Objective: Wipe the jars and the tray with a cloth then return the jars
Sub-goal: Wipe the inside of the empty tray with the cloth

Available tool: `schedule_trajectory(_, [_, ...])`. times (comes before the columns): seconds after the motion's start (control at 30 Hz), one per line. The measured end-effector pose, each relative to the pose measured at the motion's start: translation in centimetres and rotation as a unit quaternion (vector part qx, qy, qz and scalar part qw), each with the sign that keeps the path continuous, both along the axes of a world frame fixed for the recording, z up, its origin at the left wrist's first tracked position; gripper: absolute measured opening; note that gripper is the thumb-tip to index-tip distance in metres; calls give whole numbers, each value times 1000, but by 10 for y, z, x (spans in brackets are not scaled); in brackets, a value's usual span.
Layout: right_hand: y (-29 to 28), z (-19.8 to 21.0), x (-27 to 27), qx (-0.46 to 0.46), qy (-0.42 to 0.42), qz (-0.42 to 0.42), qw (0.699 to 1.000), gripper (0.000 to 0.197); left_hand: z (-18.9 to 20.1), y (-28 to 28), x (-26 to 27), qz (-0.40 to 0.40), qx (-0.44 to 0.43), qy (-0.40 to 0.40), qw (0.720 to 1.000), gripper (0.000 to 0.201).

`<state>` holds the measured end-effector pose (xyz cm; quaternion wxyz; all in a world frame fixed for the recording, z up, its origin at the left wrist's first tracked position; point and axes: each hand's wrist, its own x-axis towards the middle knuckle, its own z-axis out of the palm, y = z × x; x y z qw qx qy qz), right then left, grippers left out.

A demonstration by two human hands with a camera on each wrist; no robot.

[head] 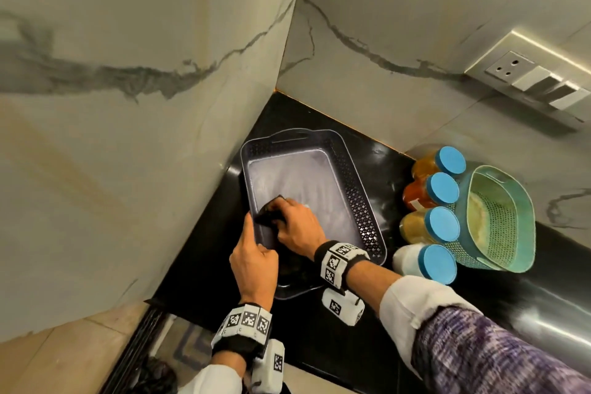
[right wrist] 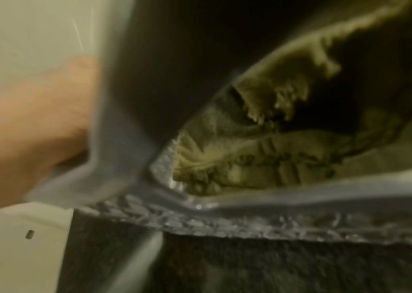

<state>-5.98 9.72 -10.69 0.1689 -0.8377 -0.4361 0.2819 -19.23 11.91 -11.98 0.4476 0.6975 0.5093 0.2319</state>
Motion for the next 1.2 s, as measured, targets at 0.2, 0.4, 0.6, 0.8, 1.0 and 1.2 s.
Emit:
schedule_trajectory(0.2, [-2, 12, 26, -96, 57, -52, 992, 39, 0, 30, 3, -65, 15, 34, 997, 82])
schedule_trajectory(0.4, [-28, 47, 89, -69, 53, -171, 981, 32, 1, 57, 20, -172, 51, 65, 982, 90])
schedule_trajectory(0.6, [0, 8, 118, -47, -33, -295, 954, 31, -11, 70, 20, -234, 47, 64, 969, 94])
schedule_trajectory(0.8, [40, -25, 95, 38, -29, -249, 967, 32, -15, 79, 19, -264, 55, 55, 961, 101])
schedule_trajectory(1.0, [31, -18, 50, 24, 59, -7, 998, 27, -8, 82, 21, -224, 46, 36, 973, 93])
schedule_trajectory(1.2, [-12, -13, -26, -80, 75, 191, 975, 18, 5, 81, 28, -233, 55, 42, 970, 92])
